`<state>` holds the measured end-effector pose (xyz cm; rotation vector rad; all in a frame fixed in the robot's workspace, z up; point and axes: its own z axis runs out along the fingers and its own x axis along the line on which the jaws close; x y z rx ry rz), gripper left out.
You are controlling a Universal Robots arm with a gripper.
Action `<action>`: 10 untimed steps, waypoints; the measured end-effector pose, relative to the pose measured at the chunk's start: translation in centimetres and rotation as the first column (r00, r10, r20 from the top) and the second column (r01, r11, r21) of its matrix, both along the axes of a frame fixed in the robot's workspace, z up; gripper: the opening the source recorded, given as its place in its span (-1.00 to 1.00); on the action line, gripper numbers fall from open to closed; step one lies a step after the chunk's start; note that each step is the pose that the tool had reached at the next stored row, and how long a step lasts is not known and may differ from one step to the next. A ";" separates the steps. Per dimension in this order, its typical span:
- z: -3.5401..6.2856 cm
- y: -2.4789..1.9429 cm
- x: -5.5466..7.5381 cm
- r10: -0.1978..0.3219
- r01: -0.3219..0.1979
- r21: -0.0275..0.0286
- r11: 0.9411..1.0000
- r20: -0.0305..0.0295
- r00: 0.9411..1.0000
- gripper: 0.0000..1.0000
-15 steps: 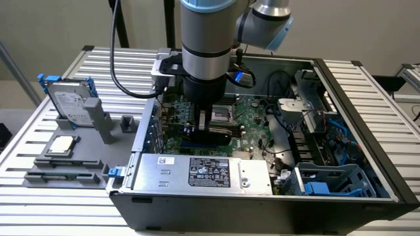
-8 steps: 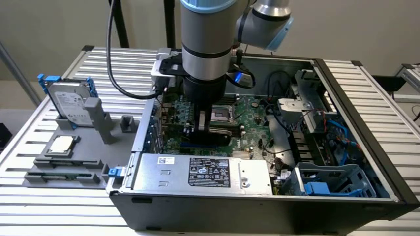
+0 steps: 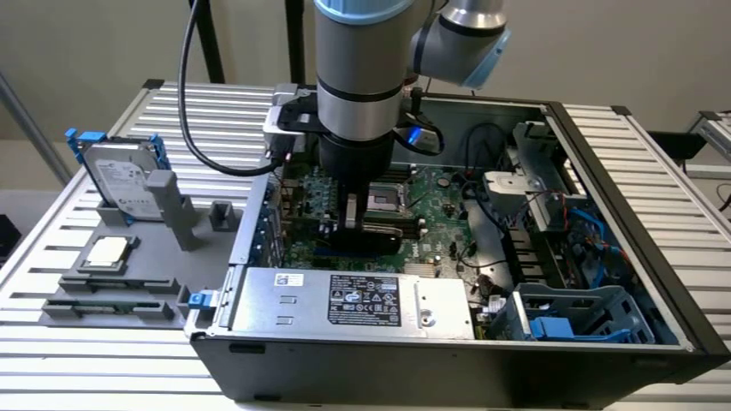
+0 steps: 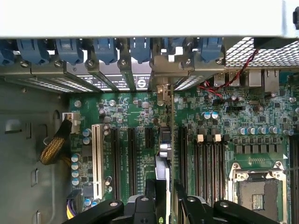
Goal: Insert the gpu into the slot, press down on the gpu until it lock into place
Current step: 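Insert the gpu into the slot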
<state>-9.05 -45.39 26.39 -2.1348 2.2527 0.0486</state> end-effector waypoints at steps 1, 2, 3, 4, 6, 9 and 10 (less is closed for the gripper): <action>0.00 0.00 0.0 0.000 0.000 0.000 1.000 -0.001 1.000 -0.48; 0.00 0.00 0.0 0.000 0.000 0.000 1.000 -0.001 1.000 -0.48; 0.00 0.00 0.0 0.001 -0.001 0.000 1.000 -0.002 1.000 -0.48; 0.01 0.01 0.0 0.001 -0.001 0.000 1.000 -0.003 1.000 -0.48; 0.07 0.03 0.0 0.002 -0.002 -0.001 1.000 -0.004 1.000 -0.48; 0.11 0.06 0.0 0.003 -0.003 -0.001 1.000 -0.004 1.000 -0.48; 0.11 0.08 0.0 0.004 -0.004 -0.001 1.000 -0.004 1.000 -0.48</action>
